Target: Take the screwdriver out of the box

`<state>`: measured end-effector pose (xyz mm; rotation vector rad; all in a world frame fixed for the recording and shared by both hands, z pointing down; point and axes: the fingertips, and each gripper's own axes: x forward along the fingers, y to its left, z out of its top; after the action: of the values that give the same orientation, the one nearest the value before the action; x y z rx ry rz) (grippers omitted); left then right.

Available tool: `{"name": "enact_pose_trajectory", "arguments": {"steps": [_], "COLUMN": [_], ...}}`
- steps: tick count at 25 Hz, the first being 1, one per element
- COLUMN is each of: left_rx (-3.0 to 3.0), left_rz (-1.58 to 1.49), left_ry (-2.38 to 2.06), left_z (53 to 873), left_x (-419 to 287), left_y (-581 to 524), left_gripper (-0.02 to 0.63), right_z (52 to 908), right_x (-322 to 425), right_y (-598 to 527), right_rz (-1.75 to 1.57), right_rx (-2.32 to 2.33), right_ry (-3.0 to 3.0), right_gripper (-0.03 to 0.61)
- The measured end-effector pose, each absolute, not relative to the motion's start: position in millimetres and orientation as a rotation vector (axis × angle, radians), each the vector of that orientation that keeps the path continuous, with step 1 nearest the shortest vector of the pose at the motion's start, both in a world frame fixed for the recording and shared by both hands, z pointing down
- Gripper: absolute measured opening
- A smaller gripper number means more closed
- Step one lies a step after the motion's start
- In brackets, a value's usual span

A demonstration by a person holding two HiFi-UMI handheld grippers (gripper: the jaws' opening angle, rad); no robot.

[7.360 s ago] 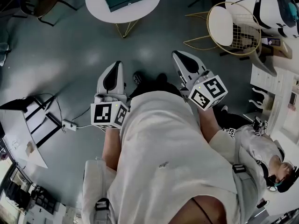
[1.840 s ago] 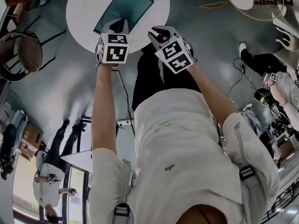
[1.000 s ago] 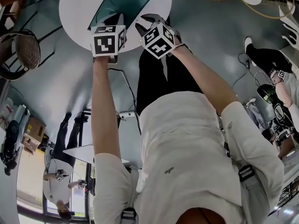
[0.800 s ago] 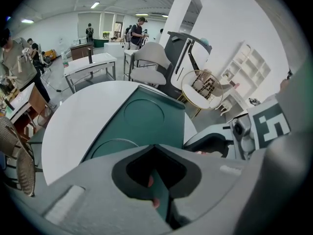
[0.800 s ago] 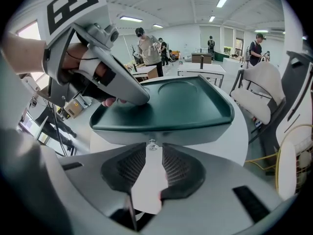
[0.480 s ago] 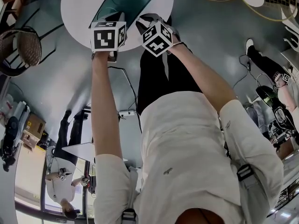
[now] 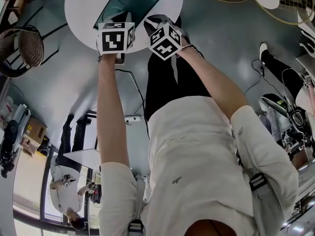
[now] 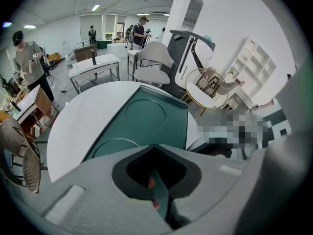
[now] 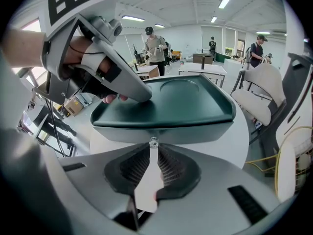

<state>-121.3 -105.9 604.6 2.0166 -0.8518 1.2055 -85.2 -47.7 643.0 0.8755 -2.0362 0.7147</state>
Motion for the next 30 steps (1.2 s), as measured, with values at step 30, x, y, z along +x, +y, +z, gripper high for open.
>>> {"name": "enact_pose_trajectory", "arguments": {"steps": [30], "left_rx": [1.985], "left_rz": [1.219], "left_ry": [-0.923], "left_z": [604.5], "left_x": [-121.3], "left_y": [-107.8], "left_gripper": [0.009], "right_z": [640.4], "right_x": [-64.0], "right_y": [-14.5], "right_rz": [0.782], "right_rx": [0.893], "right_ry": [-2.016], "right_gripper": [0.029]}}
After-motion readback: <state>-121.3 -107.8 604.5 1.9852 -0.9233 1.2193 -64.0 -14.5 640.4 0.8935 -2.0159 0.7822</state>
